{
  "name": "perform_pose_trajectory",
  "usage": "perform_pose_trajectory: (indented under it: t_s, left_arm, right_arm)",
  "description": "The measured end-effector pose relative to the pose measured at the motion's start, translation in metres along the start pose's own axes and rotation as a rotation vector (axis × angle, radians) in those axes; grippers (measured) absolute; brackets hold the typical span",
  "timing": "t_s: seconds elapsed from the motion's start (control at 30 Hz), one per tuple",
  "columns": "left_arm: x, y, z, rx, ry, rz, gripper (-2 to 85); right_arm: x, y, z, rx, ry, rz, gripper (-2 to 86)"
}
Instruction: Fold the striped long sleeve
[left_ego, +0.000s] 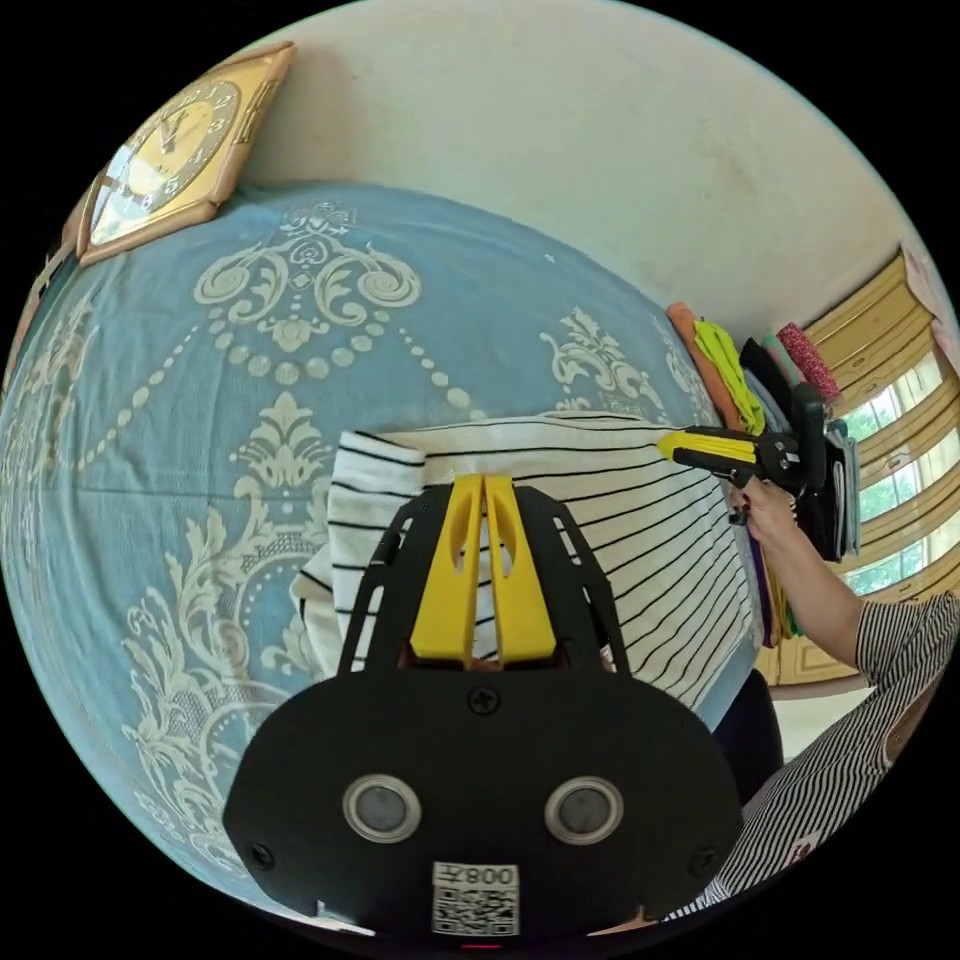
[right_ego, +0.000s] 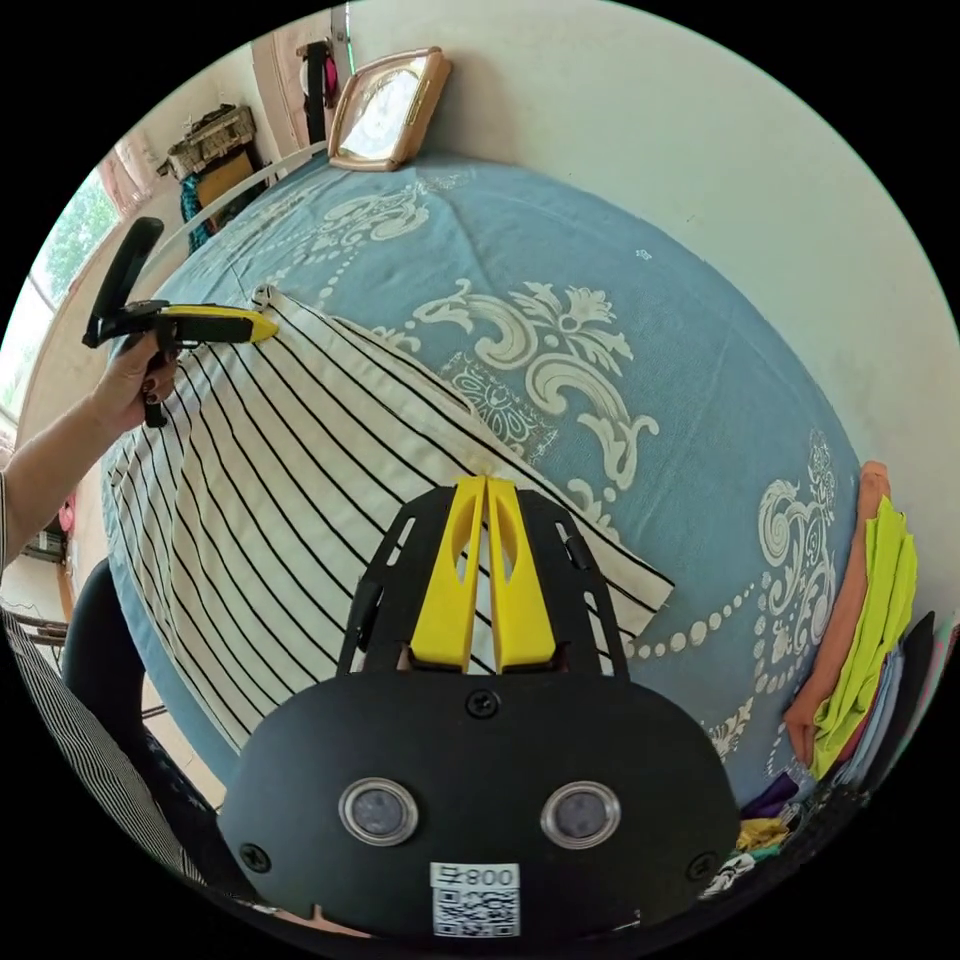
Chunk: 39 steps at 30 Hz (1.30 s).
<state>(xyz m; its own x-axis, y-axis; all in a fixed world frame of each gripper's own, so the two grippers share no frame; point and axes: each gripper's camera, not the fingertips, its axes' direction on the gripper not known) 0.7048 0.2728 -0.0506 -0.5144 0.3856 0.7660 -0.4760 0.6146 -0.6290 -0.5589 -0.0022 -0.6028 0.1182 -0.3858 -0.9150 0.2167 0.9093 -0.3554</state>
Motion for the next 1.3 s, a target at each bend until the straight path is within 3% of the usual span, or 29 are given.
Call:
perform_pose_trajectory:
  t_s: [0.2,0.37,0.47,0.77,1.07,1.3]
  left_arm:
    - [-0.062,0.117,-0.091,0.063,0.139,-0.124,3.9]
    - [-0.107,0.218,-0.118,0.034,0.227,-0.323,7.3]
    - [-0.113,0.246,-0.123,0.005,0.248,-0.337,7.7]
    - [-0.125,0.261,-0.134,-0.094,0.212,-0.315,2.8]
    - [-0.133,0.262,-0.173,-0.103,0.208,-0.309,1.4]
    - [-0.124,0.257,-0.212,-0.132,0.133,-0.262,1.1]
  right_arm:
    - [0.037,0.068,-0.045,0.086,-0.157,0.099,0.4]
    - [0.068,0.200,-0.071,0.116,-0.412,0.274,1.8]
    - [0.076,0.275,-0.080,0.074,-0.450,0.390,3.5]
    - [0.087,0.407,-0.074,-0.003,-0.465,0.576,6.9]
    - [0.086,0.451,-0.068,0.010,-0.541,0.561,6.7]
    - [0.088,0.461,-0.090,-0.060,-0.520,0.473,1.3]
